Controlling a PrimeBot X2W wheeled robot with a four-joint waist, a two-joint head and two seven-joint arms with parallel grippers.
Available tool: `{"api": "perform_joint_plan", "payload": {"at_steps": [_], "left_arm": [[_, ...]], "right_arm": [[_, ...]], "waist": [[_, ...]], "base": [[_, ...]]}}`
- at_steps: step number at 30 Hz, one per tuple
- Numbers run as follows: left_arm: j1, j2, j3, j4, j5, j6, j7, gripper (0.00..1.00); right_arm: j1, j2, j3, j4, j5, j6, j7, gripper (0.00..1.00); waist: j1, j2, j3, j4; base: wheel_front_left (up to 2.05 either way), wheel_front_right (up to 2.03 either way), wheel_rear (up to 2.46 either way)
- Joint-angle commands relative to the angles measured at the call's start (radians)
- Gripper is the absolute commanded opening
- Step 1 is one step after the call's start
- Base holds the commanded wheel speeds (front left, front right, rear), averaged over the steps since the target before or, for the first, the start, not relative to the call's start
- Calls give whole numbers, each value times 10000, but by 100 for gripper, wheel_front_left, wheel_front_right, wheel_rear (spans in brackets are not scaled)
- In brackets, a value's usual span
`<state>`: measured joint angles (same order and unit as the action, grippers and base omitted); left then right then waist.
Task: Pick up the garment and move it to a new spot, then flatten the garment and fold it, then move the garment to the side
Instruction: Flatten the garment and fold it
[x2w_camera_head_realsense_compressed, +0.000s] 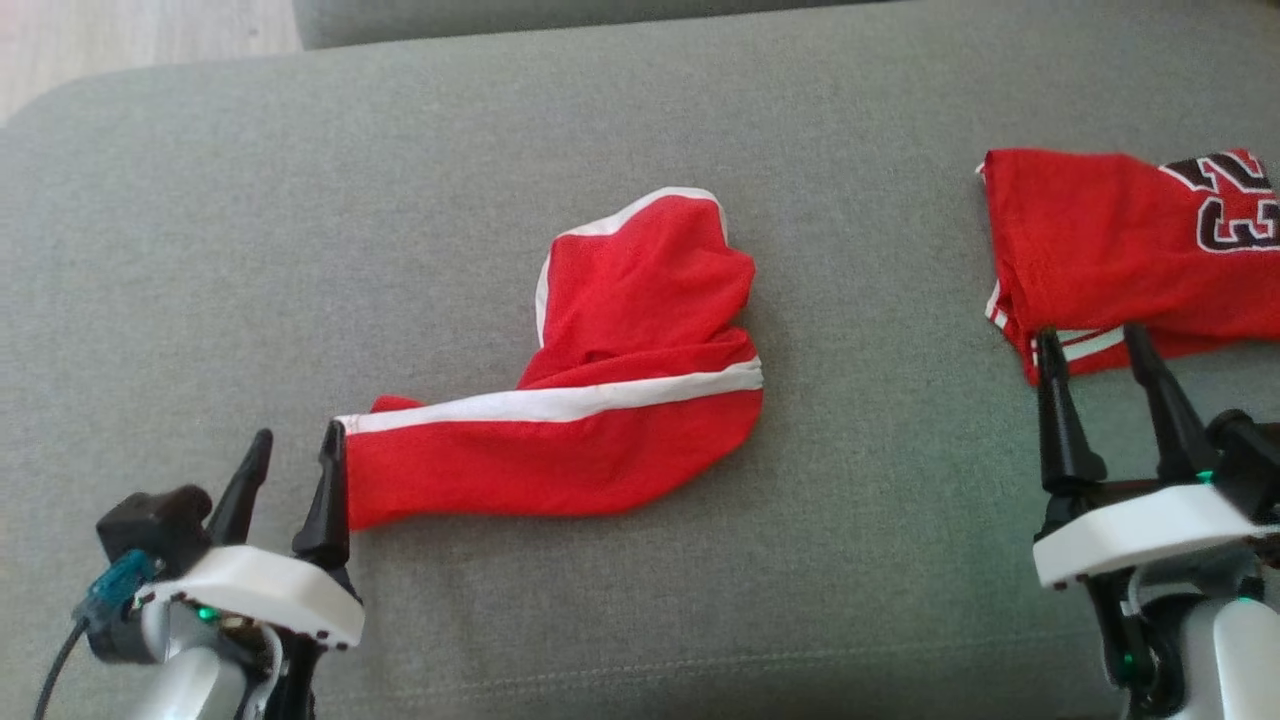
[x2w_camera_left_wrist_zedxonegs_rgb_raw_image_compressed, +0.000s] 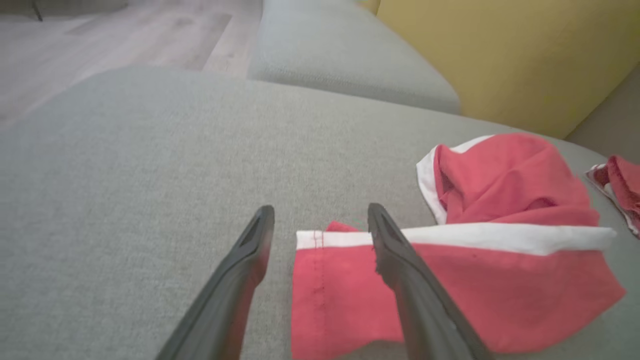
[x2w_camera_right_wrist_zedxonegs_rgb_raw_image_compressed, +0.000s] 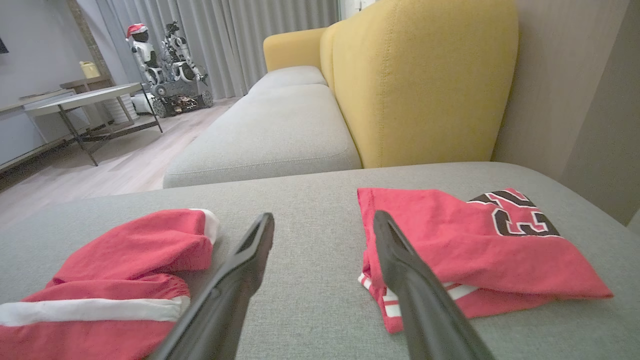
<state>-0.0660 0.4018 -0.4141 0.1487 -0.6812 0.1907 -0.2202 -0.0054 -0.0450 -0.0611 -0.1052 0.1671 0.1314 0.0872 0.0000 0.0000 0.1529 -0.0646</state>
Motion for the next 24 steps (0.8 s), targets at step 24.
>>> {"api": "perform_joint_plan", "payload": {"at_steps": [24], "left_arm": [[645, 341, 559, -2354, 2223, 1191, -163, 100]], "right_arm": [[404, -52, 613, -447, -203, -7, 484, 100]], "waist": [[0, 0, -1306, 502]], "base": [[0, 0, 0]]}}
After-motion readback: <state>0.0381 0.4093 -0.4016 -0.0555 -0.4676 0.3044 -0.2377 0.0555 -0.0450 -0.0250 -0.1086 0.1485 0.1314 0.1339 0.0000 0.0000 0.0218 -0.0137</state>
